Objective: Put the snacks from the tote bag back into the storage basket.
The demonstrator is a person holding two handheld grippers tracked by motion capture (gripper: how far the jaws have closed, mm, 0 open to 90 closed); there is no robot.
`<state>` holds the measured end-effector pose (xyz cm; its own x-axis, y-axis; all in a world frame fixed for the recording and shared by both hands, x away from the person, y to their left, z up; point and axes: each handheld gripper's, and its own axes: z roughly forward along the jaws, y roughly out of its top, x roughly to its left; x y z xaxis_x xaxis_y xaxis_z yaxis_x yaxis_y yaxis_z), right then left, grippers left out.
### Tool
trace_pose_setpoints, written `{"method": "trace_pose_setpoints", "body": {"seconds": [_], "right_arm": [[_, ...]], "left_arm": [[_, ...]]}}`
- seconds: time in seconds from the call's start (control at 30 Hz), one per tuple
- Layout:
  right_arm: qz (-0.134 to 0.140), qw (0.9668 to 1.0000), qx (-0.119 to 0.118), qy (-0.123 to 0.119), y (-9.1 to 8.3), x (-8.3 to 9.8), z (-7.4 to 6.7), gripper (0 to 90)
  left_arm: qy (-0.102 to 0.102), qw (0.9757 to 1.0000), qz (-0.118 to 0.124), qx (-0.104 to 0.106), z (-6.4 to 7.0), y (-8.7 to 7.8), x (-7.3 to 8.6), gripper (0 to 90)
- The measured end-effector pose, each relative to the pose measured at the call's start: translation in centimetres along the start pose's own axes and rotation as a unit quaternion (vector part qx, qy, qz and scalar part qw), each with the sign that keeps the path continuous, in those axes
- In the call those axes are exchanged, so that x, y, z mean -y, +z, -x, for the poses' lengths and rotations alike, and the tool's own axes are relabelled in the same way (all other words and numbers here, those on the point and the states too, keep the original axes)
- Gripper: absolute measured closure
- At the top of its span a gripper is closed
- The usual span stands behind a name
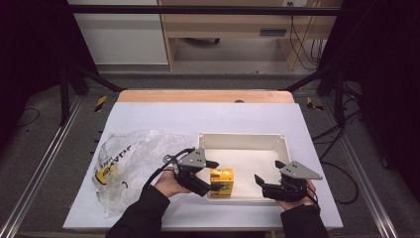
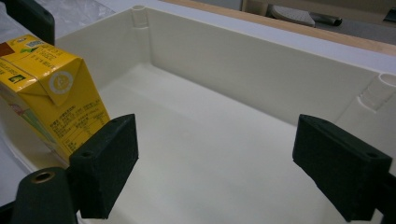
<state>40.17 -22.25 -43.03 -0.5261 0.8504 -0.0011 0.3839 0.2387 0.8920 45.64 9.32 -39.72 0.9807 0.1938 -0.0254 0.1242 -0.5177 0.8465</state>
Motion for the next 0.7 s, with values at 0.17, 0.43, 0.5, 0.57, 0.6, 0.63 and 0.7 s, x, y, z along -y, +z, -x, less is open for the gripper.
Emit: {"method": "trace_pose_setpoints", "body": {"seconds": [0.17, 0.43, 0.5, 0.57, 0.6, 0.63, 0.7], "right_arm": [[0.001, 1.0000, 0.002, 0.001, -0.1, 0.0, 0.0, 14.4], [0.001, 1.0000, 0.005, 0.003, -0.1, 0.0, 0.1, 14.3], [0.000, 1.0000, 0.006, 0.003, -0.1, 0.1, 0.1, 14.1], [0.001, 1.0000, 0.007, 0.003, -0.1, 0.1, 0.1, 14.0], [0.000, 1.0000, 0.007, 0.004, -0.1, 0.1, 0.1, 13.9], [0.000, 1.0000, 0.008, 0.004, -0.1, 0.1, 0.1, 13.7], [-0.001, 0.9999, 0.009, 0.006, -0.2, 0.1, 0.2, 13.4]], "left_arm": [[-0.022, 0.9991, 0.005, -0.035, 0.3, -2.1, -0.2, 18.4], [-0.059, 0.9949, 0.007, -0.081, 0.8, -5.1, 1.3, 13.5], [-0.071, 0.9921, 0.012, -0.102, 1.0, -5.9, 2.2, 12.7], [-0.080, 0.9885, 0.014, -0.128, 1.3, -6.5, 3.0, 11.7], [-0.085, 0.9865, 0.015, -0.139, 1.3, -6.8, 3.4, 11.7], [-0.090, 0.9845, 0.019, -0.149, 1.4, -7.1, 3.8, 11.3], [-0.104, 0.9807, 0.028, -0.163, 1.4, -7.7, 4.4, 10.4]]}}
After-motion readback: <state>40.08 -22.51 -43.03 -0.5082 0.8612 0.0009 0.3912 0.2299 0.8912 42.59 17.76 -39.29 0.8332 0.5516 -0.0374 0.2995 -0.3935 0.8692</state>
